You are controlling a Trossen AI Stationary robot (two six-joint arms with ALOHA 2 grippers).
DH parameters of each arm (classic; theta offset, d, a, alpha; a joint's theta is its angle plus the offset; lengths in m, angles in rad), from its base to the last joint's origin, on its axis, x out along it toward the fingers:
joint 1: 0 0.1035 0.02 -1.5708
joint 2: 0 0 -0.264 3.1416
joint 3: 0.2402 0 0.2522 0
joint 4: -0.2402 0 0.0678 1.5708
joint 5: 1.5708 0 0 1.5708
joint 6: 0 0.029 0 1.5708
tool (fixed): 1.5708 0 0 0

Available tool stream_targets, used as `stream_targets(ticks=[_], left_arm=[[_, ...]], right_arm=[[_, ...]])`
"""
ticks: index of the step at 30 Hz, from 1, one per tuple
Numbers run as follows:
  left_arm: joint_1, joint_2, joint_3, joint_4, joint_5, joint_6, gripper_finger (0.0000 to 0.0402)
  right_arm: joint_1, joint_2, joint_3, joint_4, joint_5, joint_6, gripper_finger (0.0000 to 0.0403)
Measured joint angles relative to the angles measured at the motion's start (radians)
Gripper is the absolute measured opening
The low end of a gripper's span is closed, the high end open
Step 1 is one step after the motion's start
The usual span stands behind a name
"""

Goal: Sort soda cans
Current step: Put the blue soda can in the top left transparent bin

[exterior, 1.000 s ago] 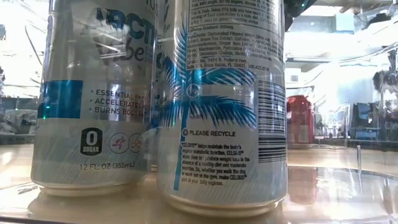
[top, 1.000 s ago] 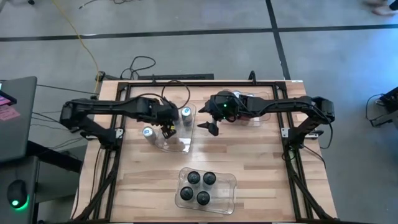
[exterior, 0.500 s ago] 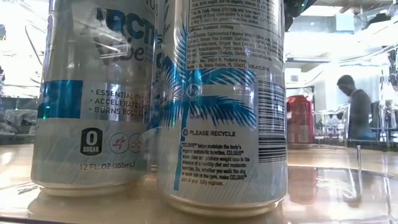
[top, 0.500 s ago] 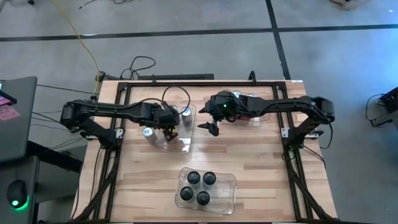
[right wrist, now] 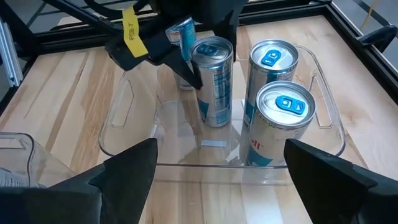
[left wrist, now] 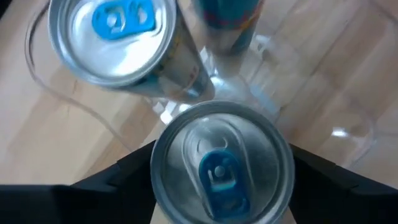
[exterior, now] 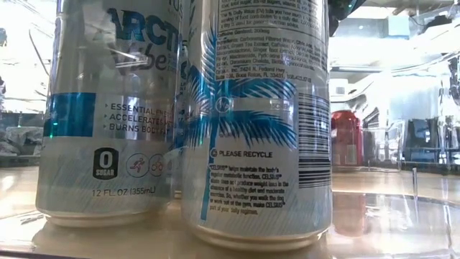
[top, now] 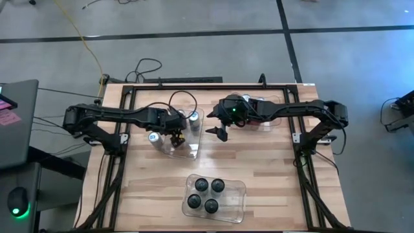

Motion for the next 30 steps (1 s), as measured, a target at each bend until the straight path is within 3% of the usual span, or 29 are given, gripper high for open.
stream_targets(ticks=[10, 16, 23, 30], left_arm=[[0.000, -0.010, 0.004, -0.019, 0.004, 0.045, 0.0289], [0.000, -0.054, 0.100, -0.156, 0.001, 0.060, 0.0290], [-0.001, -0.118, 0.200, -0.200, -0.040, 0.100, 0.0291], [-0.062, -0.190, 0.278, -0.539, -0.011, 0.130, 0.0291]], right_arm=[[0.000, 0.000, 0.000, -0.001, 0.000, 0.003, 0.0367], [0.001, 0.000, 0.000, 0.007, 0.000, 0.003, 0.0367], [0.005, 0.000, 0.000, 0.007, 0.001, 0.002, 0.0367], [0.014, 0.000, 0.000, -0.027, 0.000, -0.011, 0.0367]])
